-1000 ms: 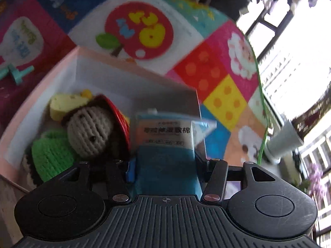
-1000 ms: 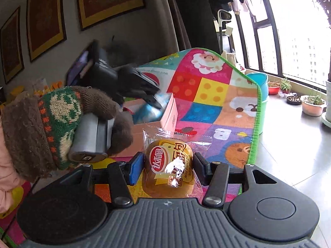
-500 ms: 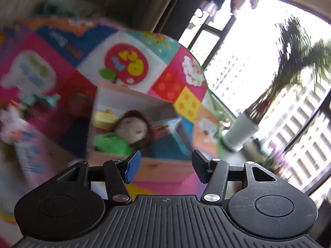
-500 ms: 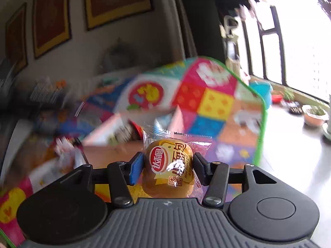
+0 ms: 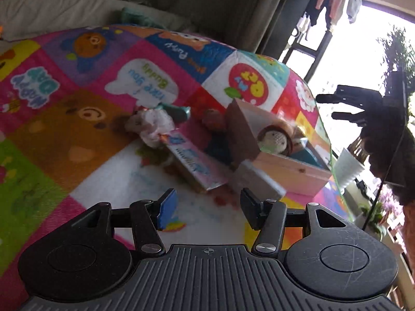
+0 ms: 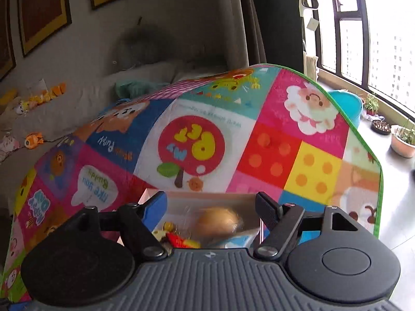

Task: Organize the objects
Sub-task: 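Carry the wipes into the pink box with the left gripper while the right gripper carries the bread roll there, then grasp the Volcano toothpaste box with the left gripper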

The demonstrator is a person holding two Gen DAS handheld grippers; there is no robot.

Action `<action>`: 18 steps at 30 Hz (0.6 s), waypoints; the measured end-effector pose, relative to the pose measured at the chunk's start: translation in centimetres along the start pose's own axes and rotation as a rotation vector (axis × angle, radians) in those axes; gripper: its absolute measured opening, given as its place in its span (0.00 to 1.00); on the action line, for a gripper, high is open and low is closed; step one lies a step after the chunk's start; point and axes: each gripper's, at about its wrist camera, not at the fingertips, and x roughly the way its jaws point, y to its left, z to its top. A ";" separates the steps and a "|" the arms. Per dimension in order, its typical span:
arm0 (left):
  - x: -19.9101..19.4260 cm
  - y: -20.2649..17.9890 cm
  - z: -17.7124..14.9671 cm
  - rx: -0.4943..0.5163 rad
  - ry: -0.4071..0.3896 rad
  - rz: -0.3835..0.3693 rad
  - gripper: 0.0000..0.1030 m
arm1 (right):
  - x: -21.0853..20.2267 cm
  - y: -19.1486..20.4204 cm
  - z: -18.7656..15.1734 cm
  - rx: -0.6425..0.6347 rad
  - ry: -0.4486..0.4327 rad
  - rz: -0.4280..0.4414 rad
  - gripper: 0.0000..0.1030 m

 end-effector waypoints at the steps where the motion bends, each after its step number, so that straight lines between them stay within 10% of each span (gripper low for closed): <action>1: 0.2 0.4 -0.2 -0.001 0.011 0.000 0.57 | -0.5 0.0 -0.8 -0.005 -0.007 -0.010 0.78; 18: 3.4 1.0 1.0 -0.156 0.019 -0.030 0.57 | -6.5 3.6 -19.6 -0.153 0.060 0.041 0.90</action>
